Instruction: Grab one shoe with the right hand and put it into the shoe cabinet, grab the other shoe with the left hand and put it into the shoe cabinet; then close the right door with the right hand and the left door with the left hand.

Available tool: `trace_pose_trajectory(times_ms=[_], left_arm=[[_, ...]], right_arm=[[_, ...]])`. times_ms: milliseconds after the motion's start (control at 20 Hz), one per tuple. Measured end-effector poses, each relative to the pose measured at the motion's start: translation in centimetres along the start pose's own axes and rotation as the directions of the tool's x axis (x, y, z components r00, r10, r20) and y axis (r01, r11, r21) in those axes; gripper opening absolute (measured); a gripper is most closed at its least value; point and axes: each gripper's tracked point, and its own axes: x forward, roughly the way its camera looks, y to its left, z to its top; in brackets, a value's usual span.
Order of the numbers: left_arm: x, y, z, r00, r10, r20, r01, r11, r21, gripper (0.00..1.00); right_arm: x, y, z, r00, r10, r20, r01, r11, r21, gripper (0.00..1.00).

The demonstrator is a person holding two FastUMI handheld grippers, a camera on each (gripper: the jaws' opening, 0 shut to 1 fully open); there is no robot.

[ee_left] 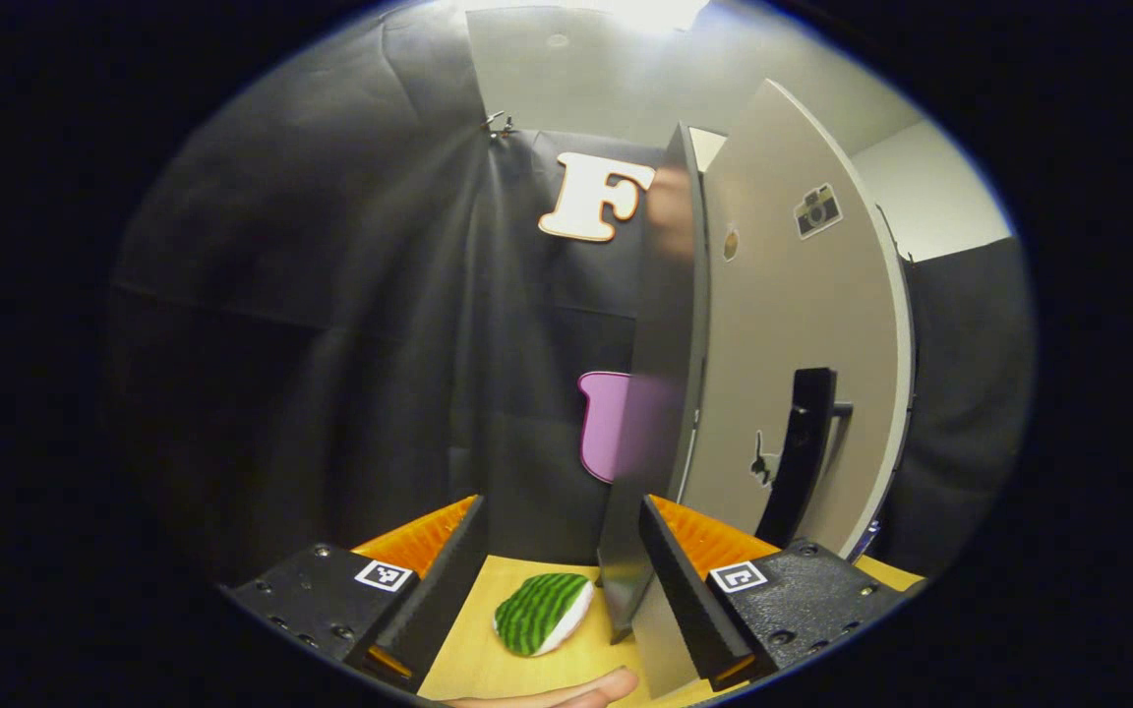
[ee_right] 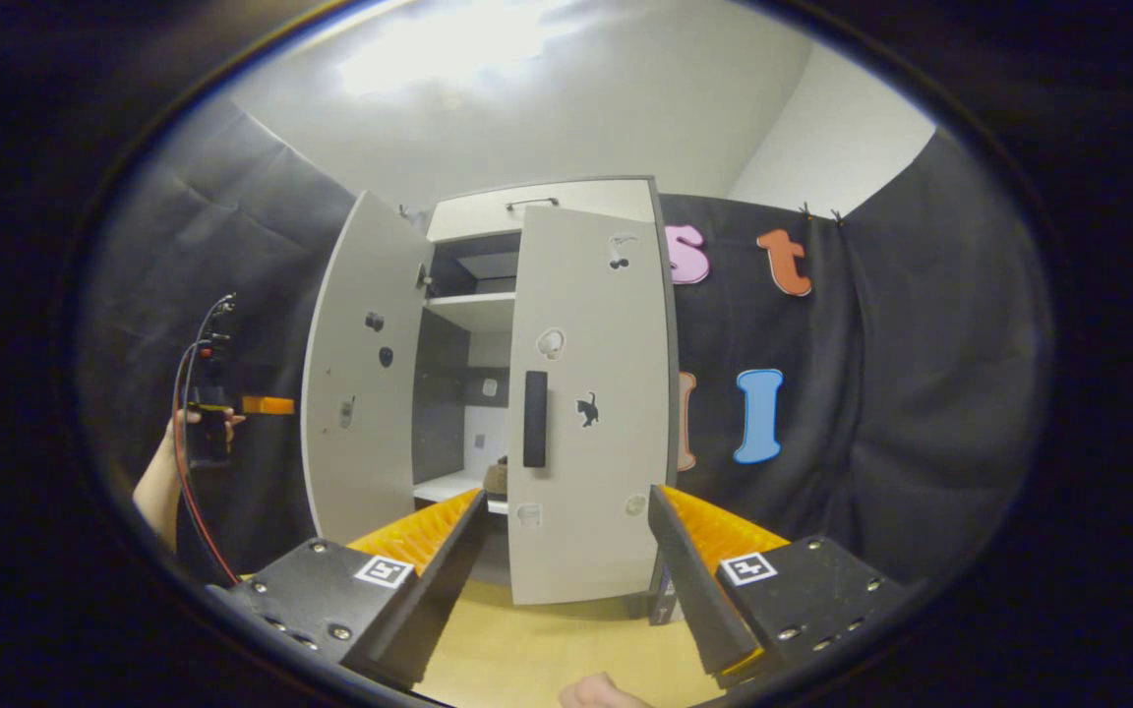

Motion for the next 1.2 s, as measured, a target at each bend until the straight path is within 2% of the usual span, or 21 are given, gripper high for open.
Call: trace_pose_trajectory(times_ms=[50, 100, 200, 250, 350, 400, 600, 650, 700, 950, 1000, 1050, 1200], left_arm=[[0.4, -1.1, 0.2, 1.0, -0.011, -0.008, 0.011, 1.0, 0.014, 0.9], [0.8, -2.0, 0.4, 1.0, -0.022, -0.013, 0.022, 1.0, 0.02, 0.94], [1.5, -3.5, 0.2, 0.999, -0.037, -0.037, 0.038, 0.999, 0.024, 0.95], [1.7, -3.6, -0.3, 0.998, -0.02, -0.057, 0.022, 0.999, 0.034, 0.9], [1.5, -4.0, -0.1, 0.997, -0.014, -0.07, 0.016, 0.999, 0.037, 0.91], [1.5, -4.3, -0.2, 0.997, -0.017, -0.074, 0.02, 0.999, 0.042, 0.86], [1.6, -5.7, -0.4, 0.996, -0.04, -0.075, 0.042, 0.999, 0.024, 0.86], [1.6, -6.2, -0.4, 0.996, -0.048, -0.073, 0.05, 0.998, 0.025, 0.86], [1.6, -6.7, -0.4, 0.996, -0.053, -0.068, 0.055, 0.998, 0.03, 0.91], [1.5, -7.7, -0.6, 0.997, -0.047, -0.059, 0.049, 0.998, 0.034, 0.91], [1.5, -7.9, -0.5, 0.997, -0.044, -0.057, 0.046, 0.998, 0.036, 0.86], [1.4, -8.0, -0.5, 0.997, -0.043, -0.057, 0.046, 0.998, 0.039, 0.91], [1.5, -8.5, -0.7, 0.997, -0.046, -0.06, 0.049, 0.998, 0.042, 0.91]], right_arm=[[-0.2, 0.1, 0.2, 1.0, 0.015, 0.001, -0.015, 1.0, 0.012, 0.97], [-0.4, 0.2, 0.2, 1.0, 0.023, -0.001, -0.023, 1.0, 0.018, 0.98], [-0.8, 0.2, 0.5, 0.999, 0.033, 0.0, -0.033, 0.999, 0.022, 0.98], [-1.2, 0.4, 0.6, 0.999, 0.04, -0.002, -0.04, 0.999, 0.028, 0.97], [-2.0, 1.1, 0.7, 0.998, 0.068, -0.003, -0.068, 0.997, 0.038, 0.97], [-2.4, 1.5, 0.9, 0.996, 0.087, -0.001, -0.086, 0.995, 0.041, 0.98], [-3.3, 2.4, 0.7, 0.991, 0.133, -0.015, -0.132, 0.99, 0.055, 0.98], [-3.5, 2.4, 0.6, 0.991, 0.135, -0.019, -0.134, 0.99, 0.053, 0.98], [-3.5, 2.2, 0.6, 0.991, 0.133, -0.021, -0.131, 0.99, 0.051, 0.98], [-3.9, 1.9, 0.5, 0.993, 0.12, -0.02, -0.119, 0.992, 0.046, 0.98], [-3.9, 1.8, 0.6, 0.993, 0.118, -0.015, -0.117, 0.992, 0.046, 0.98], [-4.0, 1.6, 0.7, 0.994, 0.11, -0.008, -0.11, 0.993, 0.042, 0.98], [-4.1, 0.6, 0.7, 0.997, 0.073, 0.002, -0.073, 0.997, 0.023, 0.98]])
